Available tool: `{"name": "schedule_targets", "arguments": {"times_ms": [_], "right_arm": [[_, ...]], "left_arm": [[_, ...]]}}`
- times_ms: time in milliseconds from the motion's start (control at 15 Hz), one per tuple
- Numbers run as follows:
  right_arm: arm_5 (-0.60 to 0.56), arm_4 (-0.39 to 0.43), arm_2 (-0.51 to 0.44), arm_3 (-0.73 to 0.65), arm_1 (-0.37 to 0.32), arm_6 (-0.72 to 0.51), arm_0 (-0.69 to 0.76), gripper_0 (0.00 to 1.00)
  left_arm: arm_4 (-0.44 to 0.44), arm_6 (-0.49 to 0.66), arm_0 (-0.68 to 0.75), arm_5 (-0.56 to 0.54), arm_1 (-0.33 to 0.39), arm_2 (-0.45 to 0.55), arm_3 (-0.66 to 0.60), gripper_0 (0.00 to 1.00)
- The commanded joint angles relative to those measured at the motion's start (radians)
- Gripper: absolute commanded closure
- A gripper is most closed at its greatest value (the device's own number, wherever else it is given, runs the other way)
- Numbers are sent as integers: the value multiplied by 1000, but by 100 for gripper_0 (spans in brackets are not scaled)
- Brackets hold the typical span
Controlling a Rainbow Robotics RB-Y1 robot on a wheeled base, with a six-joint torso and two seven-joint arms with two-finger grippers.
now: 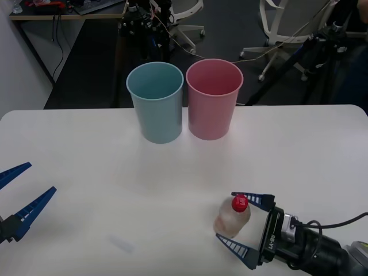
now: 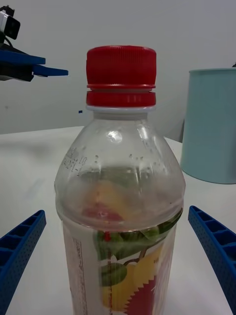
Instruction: Grasp the object on the table and drop it into the matching bin: aluminum can to the light blue bin, PET bottle to the pink bin.
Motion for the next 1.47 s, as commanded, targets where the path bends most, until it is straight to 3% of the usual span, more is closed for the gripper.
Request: {"name": "schedule_targets", "arguments": {"times_ms": [67, 467, 533, 600, 667, 1200, 1467], "right_arm": [[2, 0, 4, 0, 7, -2, -8, 0], [17, 0, 6, 0, 10, 6, -16, 0], [17, 0, 6, 0, 10, 6, -16, 23], [17, 0, 6, 0, 10, 1, -16, 88], [17, 0, 6, 0, 8, 1, -16, 100], [19, -3, 6, 0, 8, -3, -13, 100], [24, -30, 6, -37, -38, -14, 21, 100]], "left_arm": [[0, 0, 0, 0, 0, 0, 0, 0], [0, 0, 0, 0, 0, 0, 0, 0], [0, 0, 0, 0, 0, 0, 0, 0], [0, 0, 0, 0, 0, 0, 0, 0], [0, 0, 0, 0, 0, 0, 0, 0], [0, 0, 0, 0, 0, 0, 0, 0], [0, 0, 0, 0, 0, 0, 0, 0]]}}
